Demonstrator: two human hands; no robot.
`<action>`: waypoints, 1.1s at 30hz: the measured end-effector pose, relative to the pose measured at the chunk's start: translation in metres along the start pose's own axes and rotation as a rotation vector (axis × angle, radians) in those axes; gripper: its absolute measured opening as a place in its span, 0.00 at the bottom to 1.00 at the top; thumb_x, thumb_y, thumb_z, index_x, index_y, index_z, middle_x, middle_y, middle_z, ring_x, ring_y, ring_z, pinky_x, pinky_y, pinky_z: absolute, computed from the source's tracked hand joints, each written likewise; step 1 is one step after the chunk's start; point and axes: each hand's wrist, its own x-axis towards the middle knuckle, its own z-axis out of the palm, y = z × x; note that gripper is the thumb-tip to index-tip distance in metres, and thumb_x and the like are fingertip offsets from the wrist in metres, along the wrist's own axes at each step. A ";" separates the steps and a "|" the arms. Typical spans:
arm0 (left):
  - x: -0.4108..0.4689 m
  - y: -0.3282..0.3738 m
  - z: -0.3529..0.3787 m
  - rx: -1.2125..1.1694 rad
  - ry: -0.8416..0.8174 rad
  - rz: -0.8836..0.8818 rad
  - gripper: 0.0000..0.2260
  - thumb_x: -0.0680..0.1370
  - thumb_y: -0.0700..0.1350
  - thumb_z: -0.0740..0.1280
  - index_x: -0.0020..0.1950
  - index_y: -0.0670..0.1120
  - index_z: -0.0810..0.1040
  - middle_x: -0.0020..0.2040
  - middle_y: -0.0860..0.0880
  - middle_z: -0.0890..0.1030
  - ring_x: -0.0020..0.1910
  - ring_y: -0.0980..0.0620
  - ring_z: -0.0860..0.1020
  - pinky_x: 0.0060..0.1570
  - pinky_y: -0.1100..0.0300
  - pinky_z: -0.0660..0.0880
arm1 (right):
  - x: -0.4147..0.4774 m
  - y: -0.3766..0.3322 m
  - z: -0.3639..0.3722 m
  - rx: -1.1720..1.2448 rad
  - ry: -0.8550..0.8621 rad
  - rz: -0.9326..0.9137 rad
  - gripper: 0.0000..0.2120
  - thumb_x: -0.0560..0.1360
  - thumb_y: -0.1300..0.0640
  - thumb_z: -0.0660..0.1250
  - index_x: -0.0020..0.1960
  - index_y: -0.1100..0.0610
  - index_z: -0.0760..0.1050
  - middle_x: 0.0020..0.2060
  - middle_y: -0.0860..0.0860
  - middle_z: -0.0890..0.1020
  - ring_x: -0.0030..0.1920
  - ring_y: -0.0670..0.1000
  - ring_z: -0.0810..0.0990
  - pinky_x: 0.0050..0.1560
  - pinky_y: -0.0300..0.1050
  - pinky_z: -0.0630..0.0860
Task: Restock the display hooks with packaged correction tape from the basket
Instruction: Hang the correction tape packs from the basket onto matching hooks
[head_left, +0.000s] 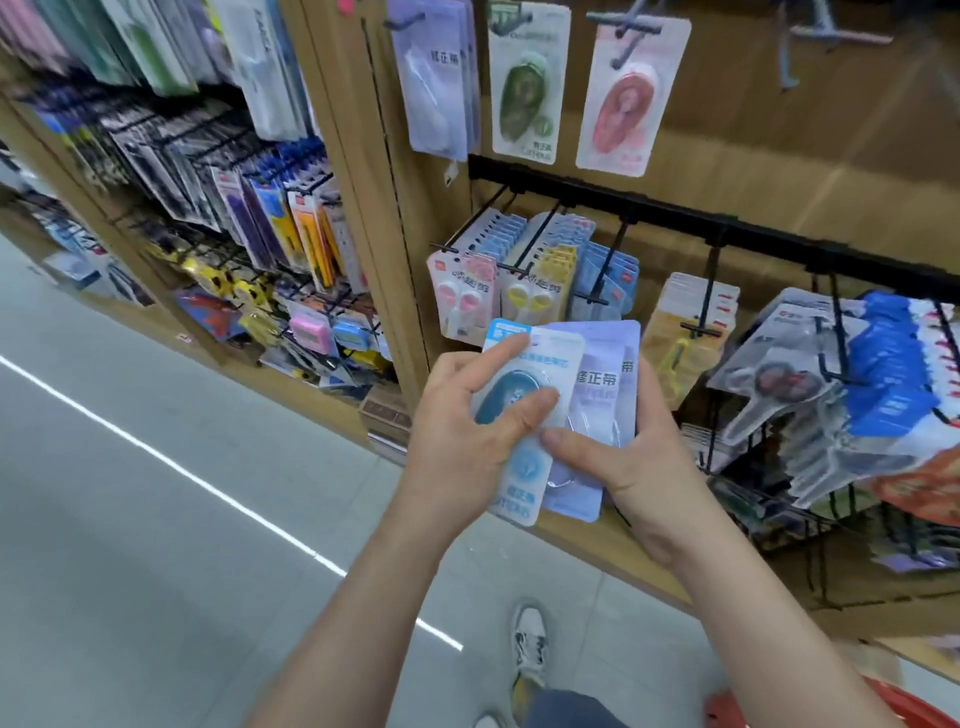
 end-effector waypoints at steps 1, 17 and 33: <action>0.004 0.002 -0.001 0.003 -0.004 0.008 0.16 0.75 0.52 0.70 0.63 0.59 0.79 0.56 0.52 0.76 0.54 0.61 0.77 0.51 0.69 0.72 | 0.006 0.000 -0.002 -0.011 0.000 -0.006 0.35 0.65 0.68 0.78 0.67 0.50 0.71 0.59 0.51 0.83 0.59 0.55 0.83 0.51 0.55 0.82; 0.092 0.076 0.039 -0.381 0.055 -0.100 0.05 0.78 0.43 0.70 0.44 0.43 0.82 0.39 0.44 0.86 0.35 0.48 0.83 0.32 0.52 0.80 | 0.075 -0.059 -0.044 -0.306 0.050 -0.185 0.30 0.63 0.54 0.79 0.63 0.44 0.73 0.58 0.44 0.83 0.57 0.48 0.83 0.56 0.58 0.80; 0.136 0.109 0.097 -0.346 -0.243 0.174 0.05 0.77 0.43 0.71 0.42 0.48 0.84 0.38 0.49 0.86 0.38 0.52 0.82 0.38 0.55 0.77 | 0.058 -0.072 -0.064 -0.240 0.498 -0.225 0.24 0.66 0.56 0.81 0.58 0.46 0.76 0.52 0.43 0.86 0.53 0.46 0.84 0.54 0.51 0.81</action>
